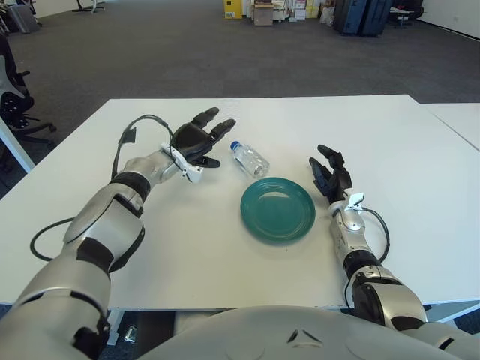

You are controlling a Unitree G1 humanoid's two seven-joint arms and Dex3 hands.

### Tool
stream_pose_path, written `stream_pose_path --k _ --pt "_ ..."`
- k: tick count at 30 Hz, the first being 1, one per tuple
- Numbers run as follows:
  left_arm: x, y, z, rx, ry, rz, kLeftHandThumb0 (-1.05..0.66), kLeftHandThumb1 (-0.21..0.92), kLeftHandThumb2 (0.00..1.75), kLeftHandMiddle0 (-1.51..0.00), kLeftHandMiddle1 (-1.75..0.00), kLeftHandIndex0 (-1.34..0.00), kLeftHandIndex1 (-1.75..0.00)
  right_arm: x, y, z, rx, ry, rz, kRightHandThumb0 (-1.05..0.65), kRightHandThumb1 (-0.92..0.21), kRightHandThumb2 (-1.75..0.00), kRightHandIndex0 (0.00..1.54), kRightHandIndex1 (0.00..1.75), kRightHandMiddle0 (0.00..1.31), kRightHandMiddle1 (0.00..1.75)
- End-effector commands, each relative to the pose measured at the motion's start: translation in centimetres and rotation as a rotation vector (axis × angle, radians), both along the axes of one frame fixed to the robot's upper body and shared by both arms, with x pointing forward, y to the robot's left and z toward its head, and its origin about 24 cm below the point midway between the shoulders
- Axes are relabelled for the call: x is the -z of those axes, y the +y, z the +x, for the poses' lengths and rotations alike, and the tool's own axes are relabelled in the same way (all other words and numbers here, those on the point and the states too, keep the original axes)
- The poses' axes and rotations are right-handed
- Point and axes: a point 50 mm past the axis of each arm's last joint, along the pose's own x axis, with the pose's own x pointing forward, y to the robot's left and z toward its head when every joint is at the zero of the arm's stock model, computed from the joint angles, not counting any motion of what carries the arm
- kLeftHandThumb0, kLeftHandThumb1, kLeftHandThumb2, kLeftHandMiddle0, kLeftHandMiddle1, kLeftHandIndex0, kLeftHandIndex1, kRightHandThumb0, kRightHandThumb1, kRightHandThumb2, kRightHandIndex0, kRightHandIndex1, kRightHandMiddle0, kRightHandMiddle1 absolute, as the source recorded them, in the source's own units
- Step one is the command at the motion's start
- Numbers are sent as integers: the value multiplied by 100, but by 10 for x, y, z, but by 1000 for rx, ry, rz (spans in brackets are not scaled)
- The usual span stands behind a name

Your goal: Put the bottle into the plate.

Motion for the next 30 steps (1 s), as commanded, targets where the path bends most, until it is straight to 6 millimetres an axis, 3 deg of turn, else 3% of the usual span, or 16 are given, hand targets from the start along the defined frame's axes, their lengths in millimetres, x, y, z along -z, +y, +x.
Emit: stream_pose_path --k 1,17,30 --pt "-7 -4 6 16 -17 47 -105 92 60 0 0 0 -10 20 3 -16 8 104 20 -68 -92 -42 42 0 0 76" --pt "-13 -31 11 106 -39 95 -105 92 56 -6 -2 0 -23 19 1 -16 21 103 6 -68 -92 -43 40 0 0 76" --pt "-17 -58 13 117 89 20 -105 92 39 -24 -7 0 -55 18 2 -17 32 99 6 -69 -92 -43 41 1 0 77"
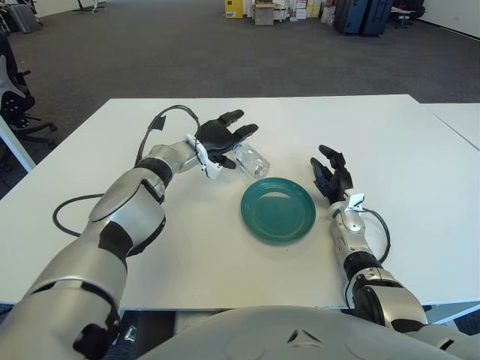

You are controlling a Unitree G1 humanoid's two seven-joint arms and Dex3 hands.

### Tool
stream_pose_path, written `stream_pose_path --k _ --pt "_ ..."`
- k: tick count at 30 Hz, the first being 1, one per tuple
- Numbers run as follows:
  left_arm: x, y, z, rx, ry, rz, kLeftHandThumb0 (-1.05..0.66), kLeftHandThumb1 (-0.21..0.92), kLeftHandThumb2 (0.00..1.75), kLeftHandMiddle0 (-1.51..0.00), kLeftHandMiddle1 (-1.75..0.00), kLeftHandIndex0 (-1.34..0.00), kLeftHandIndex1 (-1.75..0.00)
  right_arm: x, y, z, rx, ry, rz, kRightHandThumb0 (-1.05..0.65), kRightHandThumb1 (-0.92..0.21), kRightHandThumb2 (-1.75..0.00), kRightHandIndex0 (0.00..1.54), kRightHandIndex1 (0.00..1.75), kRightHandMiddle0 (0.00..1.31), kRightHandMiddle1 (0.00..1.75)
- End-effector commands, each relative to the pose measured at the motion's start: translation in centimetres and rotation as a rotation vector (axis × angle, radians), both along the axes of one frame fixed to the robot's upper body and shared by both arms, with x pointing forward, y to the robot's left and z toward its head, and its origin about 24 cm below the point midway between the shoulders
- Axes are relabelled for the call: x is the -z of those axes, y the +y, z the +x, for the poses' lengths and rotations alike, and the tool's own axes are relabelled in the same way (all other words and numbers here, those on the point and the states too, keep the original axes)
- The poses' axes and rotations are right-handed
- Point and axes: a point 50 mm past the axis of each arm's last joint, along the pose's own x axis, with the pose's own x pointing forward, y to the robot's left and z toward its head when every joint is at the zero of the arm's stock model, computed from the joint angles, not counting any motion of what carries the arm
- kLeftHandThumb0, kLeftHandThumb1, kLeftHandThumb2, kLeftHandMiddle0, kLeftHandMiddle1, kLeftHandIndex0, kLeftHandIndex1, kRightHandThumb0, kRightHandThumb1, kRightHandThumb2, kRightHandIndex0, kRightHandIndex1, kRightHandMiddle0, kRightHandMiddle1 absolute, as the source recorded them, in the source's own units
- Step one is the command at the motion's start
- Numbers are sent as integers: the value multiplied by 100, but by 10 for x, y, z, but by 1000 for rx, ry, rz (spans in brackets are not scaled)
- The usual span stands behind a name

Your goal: Put the bottle into the plate.

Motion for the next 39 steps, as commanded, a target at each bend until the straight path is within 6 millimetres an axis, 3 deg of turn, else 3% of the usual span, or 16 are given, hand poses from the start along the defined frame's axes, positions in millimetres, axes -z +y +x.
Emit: stream_pose_path --k 1,13,23,26,29,39 --pt "-7 -6 4 -9 20 -19 -105 92 38 -25 -7 0 -57 20 3 -16 8 105 15 -69 -92 -43 41 1 0 77" --pt "-3 -28 1 -7 111 -40 -99 92 20 -34 -9 0 -67 21 3 -18 15 108 18 -69 -92 -42 43 2 0 79" --pt "-1 -37 -1 18 138 -23 -88 85 14 -39 -10 0 -77 21 3 -20 23 104 20 -68 -92 -41 44 2 0 81" --pt "-1 -37 -2 20 145 -22 -86 70 39 -41 -9 0 -83 21 4 -21 24 100 21 -69 -92 -41 44 2 0 81" --pt "2 -38 -3 21 165 -20 -85 62 52 -41 -8 0 -86 20 3 -23 26 95 21 -69 -92 -41 44 2 0 80" --pt "11 -37 -10 28 190 -32 -79 50 74 -42 -9 0 -92 20 0 -27 32 85 21 -70 -92 -39 44 2 0 81"
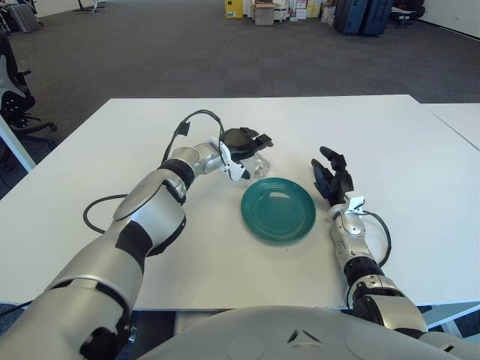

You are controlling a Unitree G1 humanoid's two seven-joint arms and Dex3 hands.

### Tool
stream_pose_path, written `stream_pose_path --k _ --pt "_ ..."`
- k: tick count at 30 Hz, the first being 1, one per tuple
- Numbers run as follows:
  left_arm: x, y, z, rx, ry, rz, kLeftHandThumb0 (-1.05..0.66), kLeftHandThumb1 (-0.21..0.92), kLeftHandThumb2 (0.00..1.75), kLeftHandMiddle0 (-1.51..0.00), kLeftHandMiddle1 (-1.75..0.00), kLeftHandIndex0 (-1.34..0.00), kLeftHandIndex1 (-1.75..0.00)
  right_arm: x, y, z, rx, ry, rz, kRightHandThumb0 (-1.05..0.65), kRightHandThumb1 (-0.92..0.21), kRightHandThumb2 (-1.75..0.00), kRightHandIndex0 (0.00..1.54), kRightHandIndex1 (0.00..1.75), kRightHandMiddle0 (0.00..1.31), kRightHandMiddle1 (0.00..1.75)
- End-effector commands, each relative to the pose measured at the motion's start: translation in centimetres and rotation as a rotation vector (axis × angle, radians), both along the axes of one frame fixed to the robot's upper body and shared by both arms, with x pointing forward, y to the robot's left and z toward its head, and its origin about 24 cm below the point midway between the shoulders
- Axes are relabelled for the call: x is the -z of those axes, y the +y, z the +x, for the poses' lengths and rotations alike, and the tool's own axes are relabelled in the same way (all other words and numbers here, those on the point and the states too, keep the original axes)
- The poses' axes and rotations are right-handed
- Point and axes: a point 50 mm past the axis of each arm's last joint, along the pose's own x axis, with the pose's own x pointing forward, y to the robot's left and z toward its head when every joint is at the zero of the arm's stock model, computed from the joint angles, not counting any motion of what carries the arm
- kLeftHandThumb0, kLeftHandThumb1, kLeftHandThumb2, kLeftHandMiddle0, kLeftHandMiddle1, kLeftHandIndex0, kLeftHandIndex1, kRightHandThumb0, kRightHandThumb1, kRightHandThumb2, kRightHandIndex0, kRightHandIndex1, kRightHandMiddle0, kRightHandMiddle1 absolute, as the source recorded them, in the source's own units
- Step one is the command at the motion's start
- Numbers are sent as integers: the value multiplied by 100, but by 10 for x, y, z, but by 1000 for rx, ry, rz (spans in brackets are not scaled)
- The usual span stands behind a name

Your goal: Put the bottle into the plate.

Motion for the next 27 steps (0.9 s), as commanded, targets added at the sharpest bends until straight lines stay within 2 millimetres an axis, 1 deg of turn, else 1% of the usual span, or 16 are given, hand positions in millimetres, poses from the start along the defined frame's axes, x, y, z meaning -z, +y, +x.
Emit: stream_pose_path --k 1,3,6,9,17,27 --pt "3 3 -2 -9 8 -17 -78 50 74 -42 -9 0 -91 21 0 -20 16 97 23 -70 -92 -39 44 2 0 81" --pt "4 3 -2 -10 11 -18 -78 50 74 -42 -9 0 -91 21 -1 -20 18 97 24 -70 -92 -39 44 2 0 82" --pt "13 6 -7 -27 18 -20 -77 51 72 -42 -9 0 -89 21 -2 -22 21 96 28 -69 -92 -38 44 2 0 82" --pt "17 7 -9 -37 21 -38 -74 52 70 -42 -10 0 -88 21 -4 -24 19 96 35 -69 -92 -38 44 2 0 82" --pt "23 8 -13 -50 29 -60 -66 51 69 -43 -11 0 -91 20 -7 -27 13 90 47 -68 -92 -41 44 1 0 83" --pt "24 10 -13 -64 27 -71 -63 52 71 -40 -11 0 -87 19 -11 -30 7 91 55 -66 -92 -46 45 2 0 88"
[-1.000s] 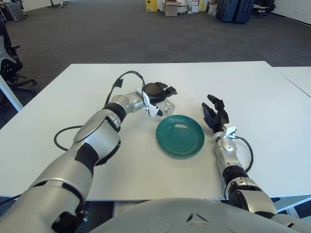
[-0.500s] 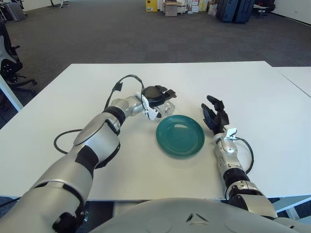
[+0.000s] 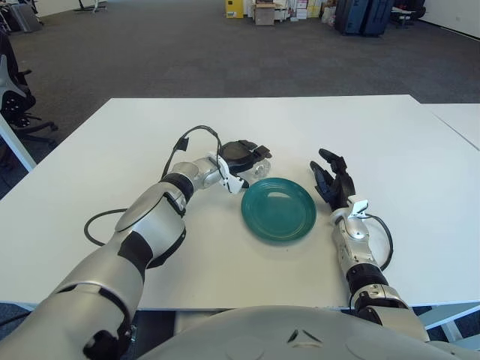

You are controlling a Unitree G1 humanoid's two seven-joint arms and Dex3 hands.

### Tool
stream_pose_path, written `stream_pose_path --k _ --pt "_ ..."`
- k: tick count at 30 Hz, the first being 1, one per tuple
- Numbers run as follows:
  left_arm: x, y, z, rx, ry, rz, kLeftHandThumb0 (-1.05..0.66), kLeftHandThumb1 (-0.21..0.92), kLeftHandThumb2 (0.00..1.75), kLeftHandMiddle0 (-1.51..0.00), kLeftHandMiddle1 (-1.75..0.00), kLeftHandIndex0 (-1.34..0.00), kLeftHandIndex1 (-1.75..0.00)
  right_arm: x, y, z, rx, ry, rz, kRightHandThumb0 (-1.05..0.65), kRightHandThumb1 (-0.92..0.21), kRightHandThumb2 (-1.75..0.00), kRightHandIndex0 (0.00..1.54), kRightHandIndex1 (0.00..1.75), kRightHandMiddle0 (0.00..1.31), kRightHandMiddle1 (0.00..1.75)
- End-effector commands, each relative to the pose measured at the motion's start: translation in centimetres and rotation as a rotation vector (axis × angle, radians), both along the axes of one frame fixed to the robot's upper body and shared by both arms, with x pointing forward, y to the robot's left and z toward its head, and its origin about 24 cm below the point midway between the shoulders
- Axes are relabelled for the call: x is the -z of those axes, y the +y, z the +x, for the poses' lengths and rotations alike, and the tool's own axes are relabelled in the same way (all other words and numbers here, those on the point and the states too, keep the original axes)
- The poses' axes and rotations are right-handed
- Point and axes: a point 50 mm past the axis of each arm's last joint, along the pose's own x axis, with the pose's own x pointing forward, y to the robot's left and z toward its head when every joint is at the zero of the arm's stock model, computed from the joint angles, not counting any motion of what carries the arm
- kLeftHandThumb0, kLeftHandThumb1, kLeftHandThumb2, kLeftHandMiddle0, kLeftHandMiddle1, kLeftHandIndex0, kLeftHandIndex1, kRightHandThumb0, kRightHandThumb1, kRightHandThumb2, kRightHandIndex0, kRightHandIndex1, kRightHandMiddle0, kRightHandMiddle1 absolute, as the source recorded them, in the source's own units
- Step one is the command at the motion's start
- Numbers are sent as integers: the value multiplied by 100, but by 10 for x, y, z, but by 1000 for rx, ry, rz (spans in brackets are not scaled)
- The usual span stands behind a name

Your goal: Put the bottle into the plate.

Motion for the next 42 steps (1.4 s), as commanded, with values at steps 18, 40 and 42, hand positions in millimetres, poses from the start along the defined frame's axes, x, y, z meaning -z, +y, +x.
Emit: stream_pose_path --k 18,40,42 --pt "6 13 0 -74 42 -9 -63 56 72 -34 -7 0 -76 22 -11 -24 45 140 13 -60 -92 -51 52 5 0 95" --pt "11 34 3 -171 184 18 -60 53 78 -30 -3 0 -64 20 -15 -28 54 134 3 -64 -92 -58 53 6 0 101" --pt "11 36 3 -178 190 30 -62 52 80 -30 -2 0 -62 20 -15 -28 55 132 6 -64 -92 -59 52 6 0 102"
